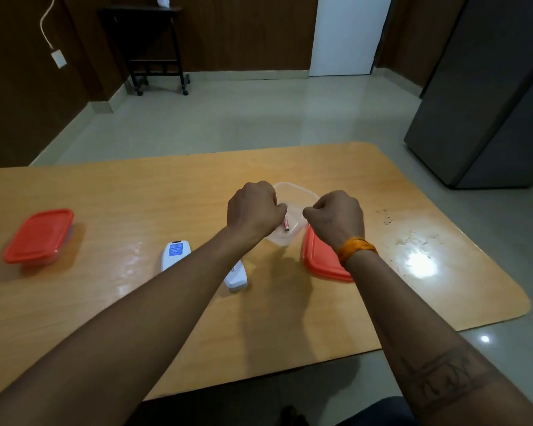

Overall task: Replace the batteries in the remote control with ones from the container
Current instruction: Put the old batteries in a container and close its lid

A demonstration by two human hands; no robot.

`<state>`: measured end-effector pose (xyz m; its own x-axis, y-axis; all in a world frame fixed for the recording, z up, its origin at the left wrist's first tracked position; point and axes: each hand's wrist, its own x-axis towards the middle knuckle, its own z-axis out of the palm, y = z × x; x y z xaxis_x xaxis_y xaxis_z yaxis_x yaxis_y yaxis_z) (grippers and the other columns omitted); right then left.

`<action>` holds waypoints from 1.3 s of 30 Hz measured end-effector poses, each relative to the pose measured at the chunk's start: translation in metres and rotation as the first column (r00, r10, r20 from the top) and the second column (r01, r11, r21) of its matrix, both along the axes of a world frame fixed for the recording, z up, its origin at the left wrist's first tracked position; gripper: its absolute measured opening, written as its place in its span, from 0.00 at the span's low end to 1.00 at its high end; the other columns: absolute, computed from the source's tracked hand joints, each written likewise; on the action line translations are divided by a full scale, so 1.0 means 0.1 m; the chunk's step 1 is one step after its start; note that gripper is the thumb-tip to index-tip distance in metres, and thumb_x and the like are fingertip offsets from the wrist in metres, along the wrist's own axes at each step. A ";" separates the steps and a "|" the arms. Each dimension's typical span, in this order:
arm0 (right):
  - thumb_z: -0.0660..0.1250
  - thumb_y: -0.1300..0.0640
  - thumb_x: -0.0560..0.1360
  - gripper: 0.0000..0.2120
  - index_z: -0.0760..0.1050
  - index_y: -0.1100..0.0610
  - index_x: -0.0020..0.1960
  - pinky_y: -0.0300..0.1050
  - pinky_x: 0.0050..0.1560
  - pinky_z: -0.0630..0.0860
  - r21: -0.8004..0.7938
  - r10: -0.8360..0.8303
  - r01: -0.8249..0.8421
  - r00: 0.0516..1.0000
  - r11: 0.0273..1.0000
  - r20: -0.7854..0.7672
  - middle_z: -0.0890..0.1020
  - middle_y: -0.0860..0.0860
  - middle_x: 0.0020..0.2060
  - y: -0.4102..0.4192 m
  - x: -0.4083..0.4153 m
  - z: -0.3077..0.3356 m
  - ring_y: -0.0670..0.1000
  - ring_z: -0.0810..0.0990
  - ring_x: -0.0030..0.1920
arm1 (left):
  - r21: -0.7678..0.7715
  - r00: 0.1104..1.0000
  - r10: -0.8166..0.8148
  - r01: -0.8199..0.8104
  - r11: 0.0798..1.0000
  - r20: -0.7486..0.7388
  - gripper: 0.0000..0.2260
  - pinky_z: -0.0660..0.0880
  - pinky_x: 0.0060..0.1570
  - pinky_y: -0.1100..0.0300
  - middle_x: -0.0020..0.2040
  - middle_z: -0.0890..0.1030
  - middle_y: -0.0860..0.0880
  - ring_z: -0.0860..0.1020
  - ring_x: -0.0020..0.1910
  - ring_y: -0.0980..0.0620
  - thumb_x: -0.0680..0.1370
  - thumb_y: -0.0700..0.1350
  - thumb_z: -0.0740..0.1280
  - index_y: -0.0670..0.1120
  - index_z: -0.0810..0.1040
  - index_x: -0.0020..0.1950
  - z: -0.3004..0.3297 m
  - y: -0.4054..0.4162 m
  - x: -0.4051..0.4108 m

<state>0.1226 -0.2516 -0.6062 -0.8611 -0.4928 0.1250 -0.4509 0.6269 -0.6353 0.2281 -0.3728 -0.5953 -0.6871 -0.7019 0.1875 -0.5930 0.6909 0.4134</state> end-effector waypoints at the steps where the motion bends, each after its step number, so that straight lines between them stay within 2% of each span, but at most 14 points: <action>1: 0.70 0.55 0.65 0.10 0.77 0.60 0.29 0.45 0.29 0.69 -0.050 -0.026 0.027 1.000 0.998 0.017 0.77 0.58 0.25 0.12 0.03 -0.01 0.63 0.76 0.32 | 0.025 0.998 0.007 -0.005 1.000 -0.058 0.09 0.76 0.37 0.57 0.40 0.85 0.49 0.82 0.41 0.44 0.75 0.52 0.71 0.47 0.86 0.44 0.01 0.08 0.06; 3: 0.71 0.53 0.68 0.08 0.84 0.57 0.36 0.49 0.40 0.80 -0.106 -0.080 0.085 0.995 0.991 0.053 0.86 0.56 0.34 0.35 0.10 -0.04 0.60 0.83 0.40 | 0.056 0.987 -0.008 0.018 0.998 -0.163 0.10 0.78 0.39 0.55 0.42 0.87 0.50 0.83 0.42 0.46 0.76 0.53 0.70 0.48 0.87 0.45 -0.01 0.28 0.17; 5: 0.72 0.53 0.71 0.08 0.87 0.56 0.44 0.51 0.49 0.83 -0.114 -0.136 0.145 0.987 0.983 0.085 0.88 0.55 0.42 0.58 0.15 -0.10 0.58 0.84 0.46 | 0.059 0.968 -0.074 0.090 0.994 -0.238 0.10 0.79 0.40 0.54 0.40 0.86 0.51 0.83 0.41 0.48 0.76 0.53 0.69 0.48 0.87 0.44 -0.09 0.50 0.27; 7: 0.72 0.54 0.72 0.08 0.87 0.56 0.46 0.51 0.50 0.83 -0.111 -0.181 0.188 0.981 0.976 0.076 0.88 0.55 0.43 0.74 0.20 -0.22 0.58 0.85 0.47 | 0.090 0.947 -0.136 0.169 0.982 -0.290 0.09 0.80 0.43 0.53 0.40 0.87 0.52 0.84 0.41 0.51 0.76 0.52 0.70 0.49 0.87 0.45 -0.22 0.68 0.32; 10: 0.72 0.55 0.73 0.11 0.87 0.58 0.50 0.54 0.52 0.83 -0.124 -0.236 0.242 0.970 0.962 0.065 0.88 0.57 0.46 0.90 0.22 -0.36 0.60 0.85 0.49 | 0.128 0.953 -0.214 0.245 0.961 -0.217 0.14 0.81 0.53 0.53 0.53 0.88 0.48 0.85 0.51 0.49 0.77 0.50 0.72 0.47 0.87 0.60 -0.39 0.92 0.33; 13: 0.72 0.54 0.73 0.16 0.85 0.63 0.57 0.54 0.55 0.82 -0.088 -0.258 0.264 0.963 0.960 0.079 0.87 0.59 0.50 0.97 0.18 -0.43 0.62 0.84 0.53 | 0.160 0.963 -0.246 0.262 0.952 -0.114 0.16 0.77 0.46 0.54 0.54 0.85 0.47 0.83 0.53 0.45 0.77 0.51 0.73 0.45 0.83 0.62 -0.50 1.03 0.27; 18: 0.72 0.51 0.71 0.15 0.81 0.65 0.37 0.54 0.39 0.82 -0.017 -0.232 0.238 0.960 0.971 0.157 0.82 0.59 0.32 0.97 0.13 -0.45 0.63 0.82 0.36 | 0.144 0.977 -0.214 0.211 0.967 0.004 0.15 0.66 0.34 0.60 0.48 0.83 0.49 0.80 0.44 0.49 0.75 0.55 0.74 0.47 0.81 0.55 -0.57 1.07 0.22; 23: 0.72 0.51 0.70 0.17 0.79 0.65 0.32 0.45 0.31 0.71 -0.039 -0.248 0.262 0.944 0.964 0.219 0.77 0.57 0.26 0.96 0.10 -0.48 0.60 0.76 0.29 | 0.122 0.977 -0.210 0.206 0.971 0.026 0.16 0.66 0.34 0.62 0.49 0.84 0.50 0.77 0.42 0.53 0.75 0.56 0.75 0.48 0.82 0.56 -0.57 1.07 0.22; 27: 0.74 0.56 0.72 0.11 0.84 0.65 0.39 0.56 0.45 0.83 -0.149 -0.294 0.371 0.879 0.917 0.376 0.86 0.64 0.38 1.02 0.03 -0.44 0.64 0.84 0.40 | 0.144 0.976 -0.218 0.211 0.967 0.030 0.17 0.73 0.39 0.60 0.51 0.84 0.50 0.80 0.45 0.52 0.74 0.56 0.76 0.48 0.82 0.57 -0.57 1.08 0.23; 30: 0.79 0.56 0.71 0.08 0.82 0.53 0.37 0.57 0.53 0.85 -0.245 -0.283 0.473 0.789 0.847 0.546 0.87 0.56 0.41 1.07 0.01 -0.43 0.59 0.85 0.44 | 0.209 0.975 -0.224 0.218 0.953 0.005 0.20 0.78 0.47 0.58 0.55 0.86 0.48 0.81 0.49 0.51 0.75 0.54 0.76 0.47 0.83 0.63 -0.54 1.06 0.20; 32: 0.80 0.58 0.72 0.05 0.84 0.53 0.41 0.56 0.53 0.84 -0.343 -0.250 0.513 0.773 0.787 0.583 0.85 0.53 0.42 1.10 0.03 -0.39 0.58 0.84 0.47 | 0.287 0.978 -0.201 0.207 0.935 -0.052 0.21 0.76 0.51 0.59 0.59 0.86 0.48 0.82 0.54 0.51 0.75 0.51 0.77 0.46 0.83 0.66 -0.46 1.04 0.19; 35: 0.76 0.60 0.76 0.06 0.85 0.59 0.53 0.54 0.51 0.85 -0.502 -0.184 0.470 0.836 0.726 0.517 0.86 0.53 0.47 1.13 0.10 -0.30 0.56 0.85 0.48 | 0.371 0.974 -0.111 0.179 0.911 -0.199 0.17 0.76 0.59 0.59 0.60 0.86 0.48 0.84 0.57 0.50 0.77 0.48 0.75 0.45 0.85 0.65 -0.30 0.97 0.20; 37: 0.74 0.59 0.78 0.05 0.85 0.56 0.54 0.49 0.43 0.86 -0.575 -0.154 0.370 0.908 0.729 0.389 0.86 0.51 0.47 1.13 0.14 -0.25 0.53 0.86 0.47 | 0.489 0.938 0.047 0.136 0.862 -0.343 0.11 0.83 0.53 0.54 0.53 0.88 0.46 0.86 0.48 0.48 0.81 0.48 0.70 0.44 0.87 0.56 -0.18 0.90 0.20; 39: 0.73 0.60 0.79 0.05 0.84 0.56 0.55 0.43 0.38 0.85 -0.626 -0.108 0.249 0.961 0.739 0.254 0.85 0.51 0.48 1.13 0.16 -0.23 0.51 0.86 0.47 | 0.694 0.852 0.284 0.122 0.709 -0.440 0.15 0.83 0.40 0.53 0.47 0.88 0.41 0.85 0.37 0.45 0.84 0.49 0.64 0.40 0.85 0.51 -0.04 0.78 0.19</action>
<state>0.1390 -0.1388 -0.6291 -0.9652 -0.1883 0.1815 -0.2009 0.0900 -0.9755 0.2467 -0.2946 -0.5993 -0.5761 -0.8136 -0.0786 -0.2106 0.0548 0.9760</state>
